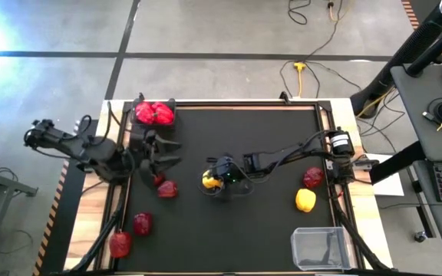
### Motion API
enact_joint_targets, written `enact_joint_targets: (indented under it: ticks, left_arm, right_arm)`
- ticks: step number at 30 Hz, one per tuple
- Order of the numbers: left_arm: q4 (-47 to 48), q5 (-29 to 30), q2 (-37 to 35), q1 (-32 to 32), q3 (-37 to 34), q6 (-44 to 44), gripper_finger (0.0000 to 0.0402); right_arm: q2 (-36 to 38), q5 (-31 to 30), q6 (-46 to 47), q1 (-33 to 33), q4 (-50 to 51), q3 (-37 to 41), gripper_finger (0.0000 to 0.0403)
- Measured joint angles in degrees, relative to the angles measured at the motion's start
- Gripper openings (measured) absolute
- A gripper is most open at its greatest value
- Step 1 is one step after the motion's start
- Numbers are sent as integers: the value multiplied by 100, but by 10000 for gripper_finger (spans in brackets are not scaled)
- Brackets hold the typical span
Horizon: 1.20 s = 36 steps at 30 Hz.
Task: Sort produce into baskets
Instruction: Put the yellow bell pepper into the bottom black bin
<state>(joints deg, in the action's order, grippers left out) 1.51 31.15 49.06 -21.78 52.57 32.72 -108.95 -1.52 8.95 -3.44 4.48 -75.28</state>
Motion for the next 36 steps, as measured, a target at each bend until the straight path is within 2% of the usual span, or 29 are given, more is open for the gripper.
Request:
enact_joint_targets:
  ticks: [10, 18, 24, 32, 36]
  left_arm:
    - [-12, 736, 64, -159, -1, -54, 295]
    - [72, 760, 27, -145, -1, -69, 295]
    - [115, 1088, 90, -82, -1, -67, 295]
    - [134, 1101, 344, 18, 1, -67, 295]
    - [163, 1097, 669, 122, 1, 5, 295]
  right_arm:
    - [0, -723, 57, -5, -1069, 621, 321]
    - [13, -755, -111, 11, -1998, 1148, 334]
    - [13, -745, -124, 9, -2029, 1172, 367]
    - [34, -702, -100, 8, -1842, 817, 372]
    - [39, -708, -127, 9, -1319, 607, 372]
